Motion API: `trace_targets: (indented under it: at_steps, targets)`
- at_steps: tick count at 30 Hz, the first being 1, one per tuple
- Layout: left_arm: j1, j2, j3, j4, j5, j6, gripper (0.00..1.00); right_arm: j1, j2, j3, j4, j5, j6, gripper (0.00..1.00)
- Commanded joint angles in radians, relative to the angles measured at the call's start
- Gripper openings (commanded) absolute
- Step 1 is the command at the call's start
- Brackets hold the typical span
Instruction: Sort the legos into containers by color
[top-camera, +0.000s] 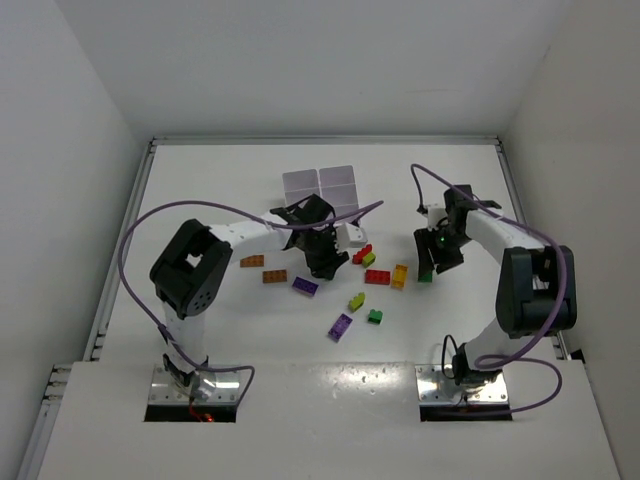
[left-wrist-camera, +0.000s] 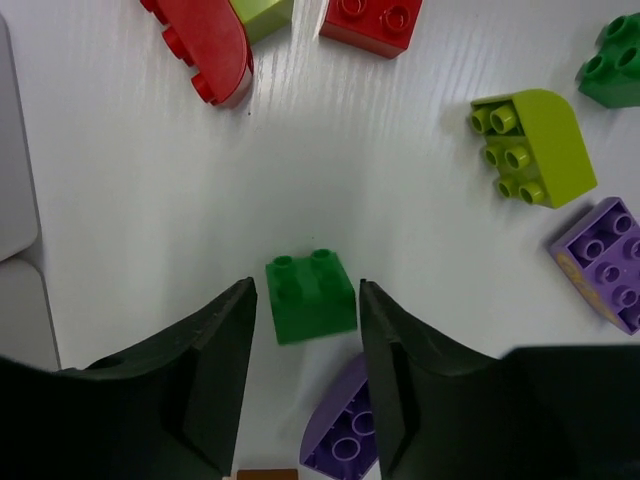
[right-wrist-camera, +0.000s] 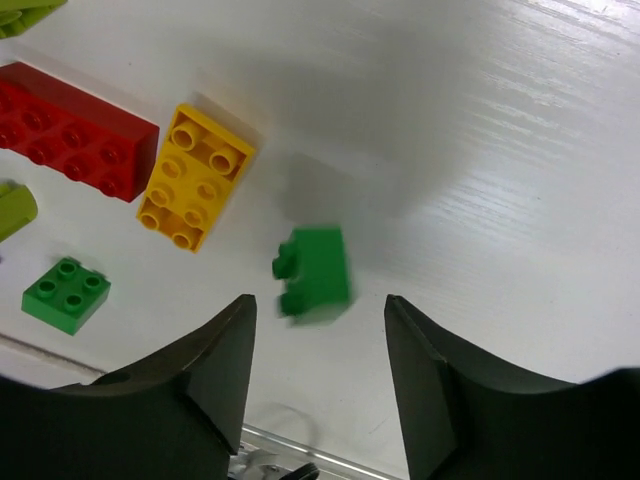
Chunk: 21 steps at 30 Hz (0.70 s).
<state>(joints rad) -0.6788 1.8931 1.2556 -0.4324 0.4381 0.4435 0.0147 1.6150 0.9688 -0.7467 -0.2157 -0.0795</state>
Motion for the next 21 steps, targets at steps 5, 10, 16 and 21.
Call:
trace_targets:
  at_steps: [5,10,16,21]
  targets:
    - [0.008,0.011,0.094,-0.016,0.119,0.014,0.77,0.016,-0.006,0.013,-0.013,-0.08,-0.017,0.6]
    - [0.031,-0.009,0.139,0.043,0.18,-0.095,0.78,0.025,-0.029,0.067,-0.013,-0.203,-0.043,0.6]
    - [0.016,-0.046,0.096,0.168,0.096,-0.16,0.78,0.06,-0.009,0.149,0.033,-0.254,-0.005,0.63]
    - [0.079,-0.026,0.125,0.219,0.059,-0.297,0.78,0.175,0.034,0.188,0.112,-0.186,0.049,0.63]
